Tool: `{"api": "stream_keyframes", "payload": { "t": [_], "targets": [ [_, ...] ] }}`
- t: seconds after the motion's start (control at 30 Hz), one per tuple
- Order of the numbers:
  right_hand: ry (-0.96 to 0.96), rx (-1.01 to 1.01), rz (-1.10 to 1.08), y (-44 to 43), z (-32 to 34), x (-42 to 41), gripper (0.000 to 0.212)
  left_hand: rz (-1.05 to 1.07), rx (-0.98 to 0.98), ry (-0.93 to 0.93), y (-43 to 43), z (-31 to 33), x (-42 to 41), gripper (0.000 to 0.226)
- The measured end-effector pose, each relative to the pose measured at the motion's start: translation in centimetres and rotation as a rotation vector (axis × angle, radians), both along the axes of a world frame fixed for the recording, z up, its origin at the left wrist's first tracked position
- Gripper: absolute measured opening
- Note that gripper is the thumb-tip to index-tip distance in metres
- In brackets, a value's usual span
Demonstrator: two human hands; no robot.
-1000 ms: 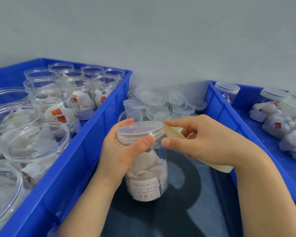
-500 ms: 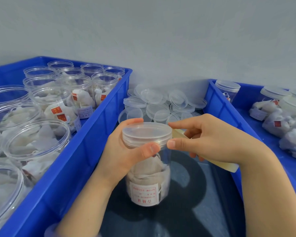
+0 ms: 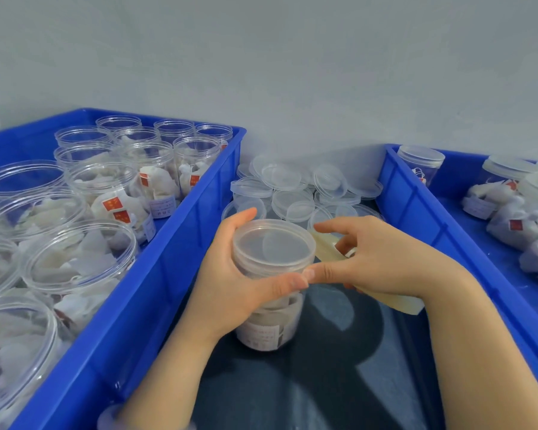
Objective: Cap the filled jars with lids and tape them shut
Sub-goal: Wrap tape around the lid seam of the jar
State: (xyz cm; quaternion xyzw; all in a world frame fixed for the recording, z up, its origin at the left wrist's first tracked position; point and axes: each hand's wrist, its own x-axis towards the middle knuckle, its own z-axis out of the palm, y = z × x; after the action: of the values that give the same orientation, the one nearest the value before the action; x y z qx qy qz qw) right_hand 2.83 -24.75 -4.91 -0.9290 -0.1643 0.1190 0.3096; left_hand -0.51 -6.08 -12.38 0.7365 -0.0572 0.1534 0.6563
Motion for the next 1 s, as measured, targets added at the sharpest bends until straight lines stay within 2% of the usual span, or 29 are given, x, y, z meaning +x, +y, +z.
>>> {"api": "stream_keyframes", "payload": {
  "t": [0.13,0.23,0.4,0.5,0.6,0.7,0.8,0.93,1.0],
  "targets": [
    [-0.066,-0.033,0.019,0.8,-0.2,-0.1,0.113,0.11,0.064,0.0,-0.2,0.1,0.0,0.109],
    [-0.07,-0.065,0.029,1.0,-0.4,0.1,0.099,0.148,0.086,-0.056,-0.1,0.2,-0.1,0.112],
    [-0.106,-0.114,0.023,1.3,-0.8,0.0,0.088,0.138,0.119,-0.068,0.0,0.2,0.0,0.105],
    [-0.089,-0.107,0.028,1.3,-0.8,0.1,0.089,0.147,0.107,-0.072,-0.1,0.3,0.0,0.098],
    [-0.03,-0.053,0.074,0.9,-0.6,0.2,0.087,0.165,0.077,-0.071,-0.2,0.4,0.1,0.092],
    [0.016,0.038,0.068,0.5,-0.3,0.2,0.083,0.156,0.015,-0.071,0.1,0.5,0.1,0.095],
    [-0.026,0.079,0.025,0.1,0.0,0.0,0.084,0.127,-0.023,-0.04,0.6,0.5,0.1,0.1],
    [-0.119,0.088,-0.001,-0.2,0.3,-0.1,0.071,0.046,-0.064,-0.009,0.5,0.4,0.1,0.085],
    [-0.103,0.099,-0.018,-0.3,0.5,-0.1,0.073,0.003,-0.11,0.001,0.4,0.4,0.1,0.08]
  ]
}}
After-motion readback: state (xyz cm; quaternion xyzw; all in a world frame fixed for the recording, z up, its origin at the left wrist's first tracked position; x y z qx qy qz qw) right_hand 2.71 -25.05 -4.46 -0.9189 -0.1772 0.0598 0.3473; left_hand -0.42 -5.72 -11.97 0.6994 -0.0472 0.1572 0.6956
